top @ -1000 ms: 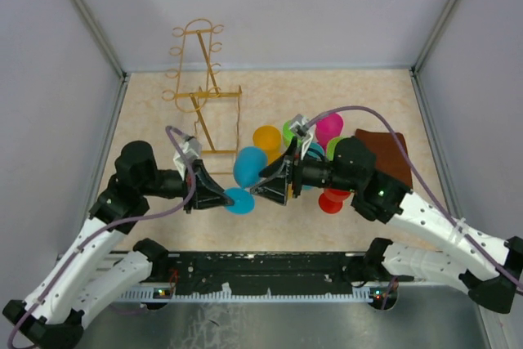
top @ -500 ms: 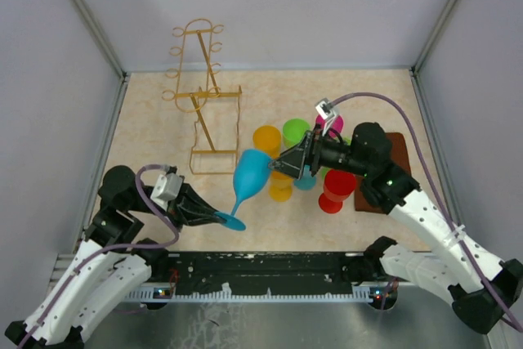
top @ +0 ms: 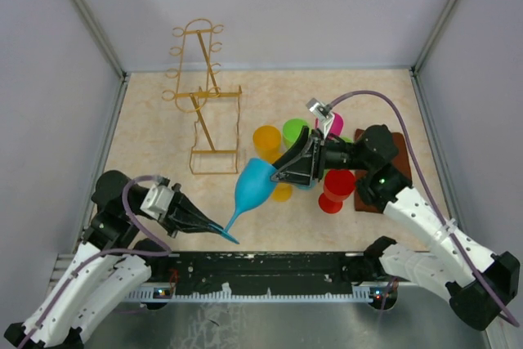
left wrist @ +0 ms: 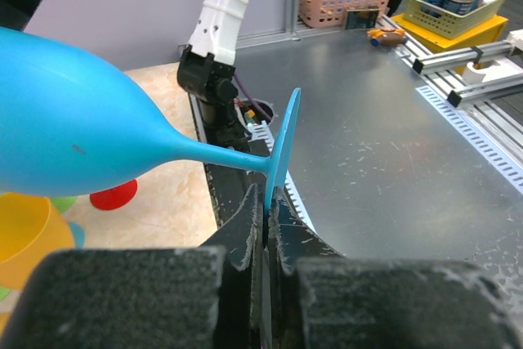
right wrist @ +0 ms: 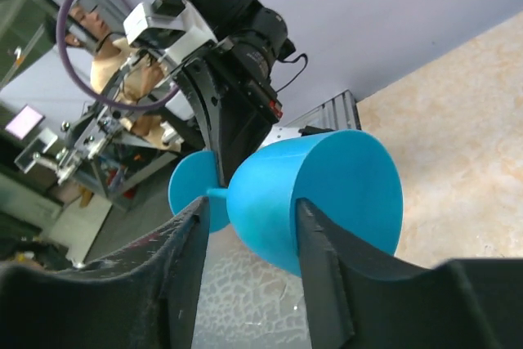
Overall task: Take the wine glass off the wine glass rack
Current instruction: Place the wine glass at the center of the board.
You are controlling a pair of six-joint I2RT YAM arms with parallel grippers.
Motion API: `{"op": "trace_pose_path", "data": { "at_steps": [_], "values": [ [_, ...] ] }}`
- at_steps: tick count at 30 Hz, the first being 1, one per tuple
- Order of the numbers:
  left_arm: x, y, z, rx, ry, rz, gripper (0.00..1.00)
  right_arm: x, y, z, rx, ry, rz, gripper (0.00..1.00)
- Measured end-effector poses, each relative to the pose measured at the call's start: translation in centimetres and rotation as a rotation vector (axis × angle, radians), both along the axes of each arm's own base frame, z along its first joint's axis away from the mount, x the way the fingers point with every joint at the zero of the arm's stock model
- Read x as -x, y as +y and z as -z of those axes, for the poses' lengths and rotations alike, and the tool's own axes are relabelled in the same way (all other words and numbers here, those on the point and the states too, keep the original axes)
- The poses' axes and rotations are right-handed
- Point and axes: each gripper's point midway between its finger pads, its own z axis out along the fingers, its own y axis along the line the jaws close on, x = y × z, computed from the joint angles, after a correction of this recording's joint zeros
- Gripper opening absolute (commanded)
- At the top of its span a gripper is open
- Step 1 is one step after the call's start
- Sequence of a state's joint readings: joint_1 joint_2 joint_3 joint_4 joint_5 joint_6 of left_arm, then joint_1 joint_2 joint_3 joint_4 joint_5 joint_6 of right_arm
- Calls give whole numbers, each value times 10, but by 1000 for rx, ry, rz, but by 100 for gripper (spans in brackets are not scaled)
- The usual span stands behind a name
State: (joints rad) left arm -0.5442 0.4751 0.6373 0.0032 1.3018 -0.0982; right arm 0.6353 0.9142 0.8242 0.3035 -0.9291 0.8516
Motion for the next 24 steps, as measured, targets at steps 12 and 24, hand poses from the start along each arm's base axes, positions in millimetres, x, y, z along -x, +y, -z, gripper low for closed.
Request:
{"op": "trace_pose_path", "data": {
  "at_steps": [12, 24],
  "values": [
    [10, 4, -1, 22, -75, 45, 16, 33, -11, -17, -77, -35, -172, 0],
    [-16, -1, 17, -42, 25, -124, 99, 36, -24, -4, 70, -104, -59, 0]
  ]
}}
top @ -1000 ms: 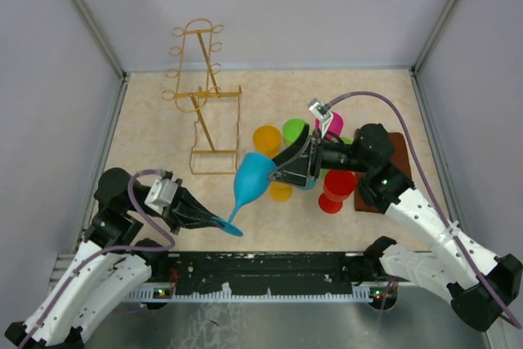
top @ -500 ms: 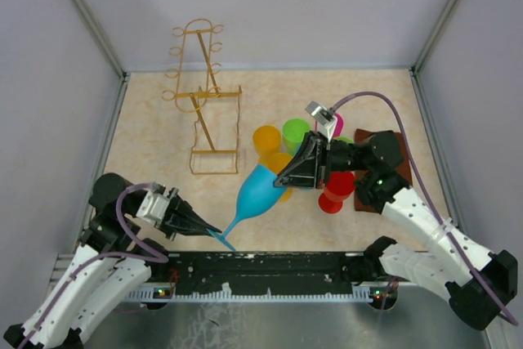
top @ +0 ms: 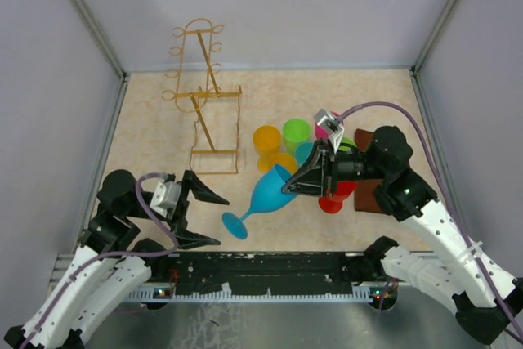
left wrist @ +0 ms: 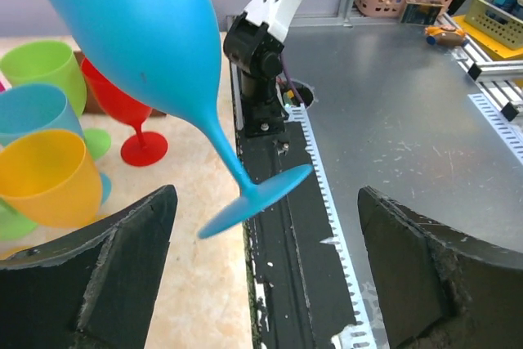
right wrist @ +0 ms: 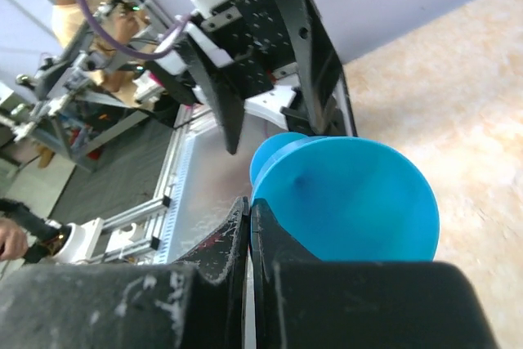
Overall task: Take the wine glass off the wine glass rack
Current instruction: Place the wine glass at the center of the board.
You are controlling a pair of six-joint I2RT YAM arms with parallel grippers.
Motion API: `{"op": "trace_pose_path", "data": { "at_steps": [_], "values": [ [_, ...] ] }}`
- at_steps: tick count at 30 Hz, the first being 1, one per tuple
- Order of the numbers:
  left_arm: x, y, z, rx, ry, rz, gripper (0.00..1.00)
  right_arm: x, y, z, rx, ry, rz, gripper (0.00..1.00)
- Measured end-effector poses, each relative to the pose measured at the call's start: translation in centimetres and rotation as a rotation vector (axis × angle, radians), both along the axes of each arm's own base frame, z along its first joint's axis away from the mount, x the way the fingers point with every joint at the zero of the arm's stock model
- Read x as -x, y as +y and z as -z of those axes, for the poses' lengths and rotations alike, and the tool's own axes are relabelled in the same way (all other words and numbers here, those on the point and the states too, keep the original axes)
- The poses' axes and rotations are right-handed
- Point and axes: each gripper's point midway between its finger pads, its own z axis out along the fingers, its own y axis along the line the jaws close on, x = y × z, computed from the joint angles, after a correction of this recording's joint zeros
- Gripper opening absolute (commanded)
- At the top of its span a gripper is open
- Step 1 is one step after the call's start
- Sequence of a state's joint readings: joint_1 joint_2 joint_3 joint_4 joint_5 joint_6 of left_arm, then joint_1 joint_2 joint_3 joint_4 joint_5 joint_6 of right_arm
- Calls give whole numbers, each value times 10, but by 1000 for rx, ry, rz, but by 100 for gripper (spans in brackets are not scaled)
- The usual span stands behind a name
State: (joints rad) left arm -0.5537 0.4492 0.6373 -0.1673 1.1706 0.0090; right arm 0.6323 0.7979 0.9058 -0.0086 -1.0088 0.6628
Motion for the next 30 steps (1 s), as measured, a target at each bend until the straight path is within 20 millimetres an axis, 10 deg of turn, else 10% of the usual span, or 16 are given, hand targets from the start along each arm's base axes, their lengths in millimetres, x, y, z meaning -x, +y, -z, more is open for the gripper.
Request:
{"op": "trace_pose_path", "data": {
  "at_steps": [17, 30],
  "values": [
    [-40, 4, 7, -11, -4, -264, 100, -35, -34, 172, 889, -33, 426, 0],
    [-76, 14, 3, 32, -1, -501, 100, -74, -52, 201, 1002, -120, 642, 4]
  ]
}}
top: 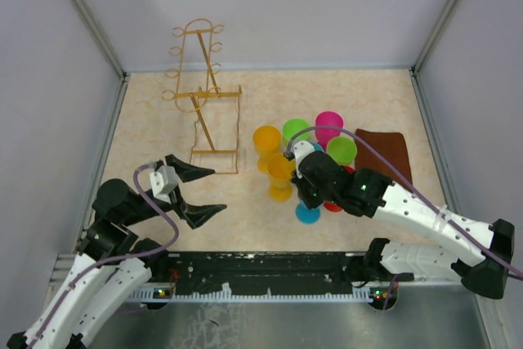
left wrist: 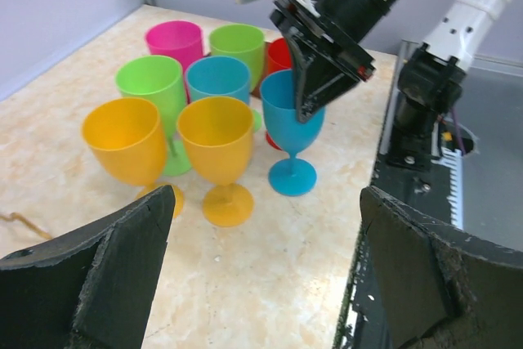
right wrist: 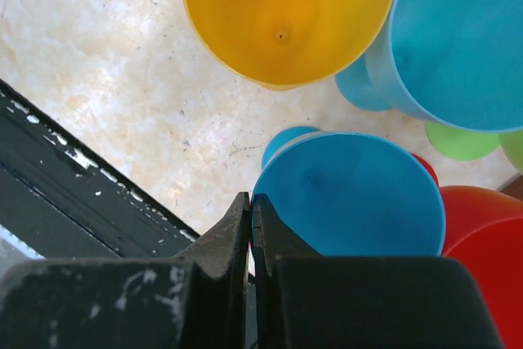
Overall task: Take the wine glass off the wine glass rack
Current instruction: Place the wine glass at the center of the board, then reset both arms
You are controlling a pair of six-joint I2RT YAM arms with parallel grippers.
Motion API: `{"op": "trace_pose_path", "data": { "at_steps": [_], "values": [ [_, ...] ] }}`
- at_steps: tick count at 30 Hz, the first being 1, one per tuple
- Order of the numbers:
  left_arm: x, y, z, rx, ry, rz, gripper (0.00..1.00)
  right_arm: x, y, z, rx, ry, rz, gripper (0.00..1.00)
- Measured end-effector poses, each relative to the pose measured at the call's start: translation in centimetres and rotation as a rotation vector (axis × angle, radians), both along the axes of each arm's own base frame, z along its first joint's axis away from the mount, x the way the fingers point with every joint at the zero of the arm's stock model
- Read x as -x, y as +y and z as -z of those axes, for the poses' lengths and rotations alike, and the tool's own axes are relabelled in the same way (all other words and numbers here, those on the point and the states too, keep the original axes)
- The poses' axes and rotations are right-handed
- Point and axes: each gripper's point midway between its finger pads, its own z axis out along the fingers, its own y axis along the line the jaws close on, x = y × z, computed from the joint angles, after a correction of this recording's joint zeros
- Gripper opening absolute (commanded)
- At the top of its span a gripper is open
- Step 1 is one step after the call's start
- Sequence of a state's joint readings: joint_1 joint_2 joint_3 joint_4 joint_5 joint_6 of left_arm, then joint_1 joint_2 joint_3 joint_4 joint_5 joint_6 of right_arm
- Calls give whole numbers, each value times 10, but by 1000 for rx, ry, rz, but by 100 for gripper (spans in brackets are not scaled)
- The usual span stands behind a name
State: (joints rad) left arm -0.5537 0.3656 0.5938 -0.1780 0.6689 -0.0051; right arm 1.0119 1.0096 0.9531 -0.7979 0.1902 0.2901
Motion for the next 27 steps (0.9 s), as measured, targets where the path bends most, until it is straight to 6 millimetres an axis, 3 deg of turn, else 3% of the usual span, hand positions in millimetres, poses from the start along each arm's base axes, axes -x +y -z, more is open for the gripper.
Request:
{"op": "trace_pose_path", "data": {
  "at_steps": [9, 12, 16, 21, 27],
  "values": [
    [-25, 16, -9, 37, -23, -183, 100, 0, 15, -4, -65, -3, -28, 60],
    [-32, 23, -14, 63, -20, -251, 100, 0, 17, -16, -116, -25, -36, 75],
    [-42, 33, -19, 97, -1, -335, 100, -3, 13, -54, -236, -132, -21, 95],
    [-58, 53, -25, 149, 41, -492, 100, -21, -17, -111, -355, -358, 101, 99],
    [-79, 96, -41, 212, 128, -776, 100, -44, -63, -150, -364, -564, 313, 99]
  ]
}}
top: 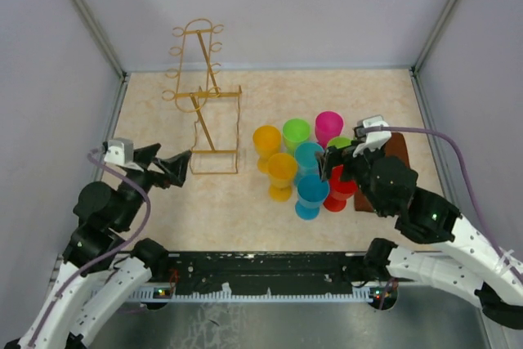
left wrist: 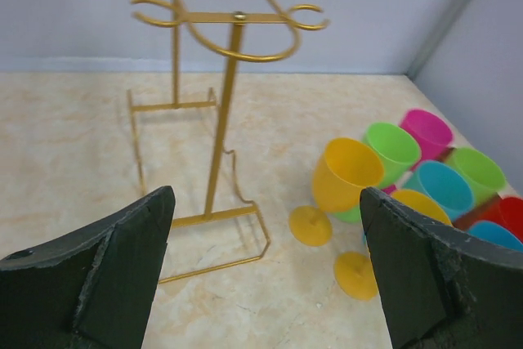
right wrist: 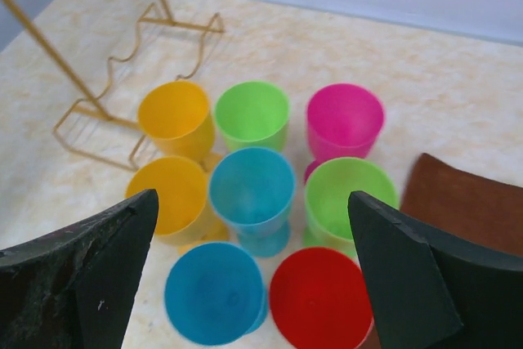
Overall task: Take the wine glass off the wine glass rack
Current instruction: Reset both arms
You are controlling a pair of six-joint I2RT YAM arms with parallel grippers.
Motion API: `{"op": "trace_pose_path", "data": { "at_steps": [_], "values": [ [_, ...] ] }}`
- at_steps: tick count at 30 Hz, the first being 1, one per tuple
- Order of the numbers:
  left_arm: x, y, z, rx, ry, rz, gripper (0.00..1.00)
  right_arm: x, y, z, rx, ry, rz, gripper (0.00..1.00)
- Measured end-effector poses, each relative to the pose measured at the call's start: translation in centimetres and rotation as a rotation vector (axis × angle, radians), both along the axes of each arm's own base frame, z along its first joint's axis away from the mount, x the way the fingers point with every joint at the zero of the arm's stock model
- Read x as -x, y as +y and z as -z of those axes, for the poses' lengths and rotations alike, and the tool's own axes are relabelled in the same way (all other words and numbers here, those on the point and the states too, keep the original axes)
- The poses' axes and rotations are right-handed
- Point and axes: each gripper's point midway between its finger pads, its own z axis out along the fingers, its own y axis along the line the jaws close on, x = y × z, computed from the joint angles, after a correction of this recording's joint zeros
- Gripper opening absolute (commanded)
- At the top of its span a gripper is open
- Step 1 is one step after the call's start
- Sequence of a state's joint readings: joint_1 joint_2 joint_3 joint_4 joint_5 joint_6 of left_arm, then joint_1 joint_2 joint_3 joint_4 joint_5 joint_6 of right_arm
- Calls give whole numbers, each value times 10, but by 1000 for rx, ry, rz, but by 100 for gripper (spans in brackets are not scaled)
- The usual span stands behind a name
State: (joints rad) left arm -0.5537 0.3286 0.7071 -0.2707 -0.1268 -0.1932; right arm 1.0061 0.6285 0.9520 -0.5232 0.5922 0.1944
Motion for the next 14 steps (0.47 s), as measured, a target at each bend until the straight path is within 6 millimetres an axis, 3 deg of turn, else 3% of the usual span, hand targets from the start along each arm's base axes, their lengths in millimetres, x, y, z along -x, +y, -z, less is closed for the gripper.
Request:
{"op": "trace_pose_path", "data": {
  "at_steps": [3, 9, 11, 14],
  "values": [
    [-12, 20, 4, 25, 80, -141, 100, -16, -20, 5, 33, 8, 116, 99],
    [-37, 44, 23, -3, 265, -371, 100, -53, -80, 25, 31, 140, 366, 99],
    [-40, 50, 20, -11, 298, -426, 100, -52, -84, 23, 16, 155, 368, 99],
    [-42, 58, 12, -16, 302, -477, 100, -44, -77, 4, -41, 121, 311, 99]
  ]
}}
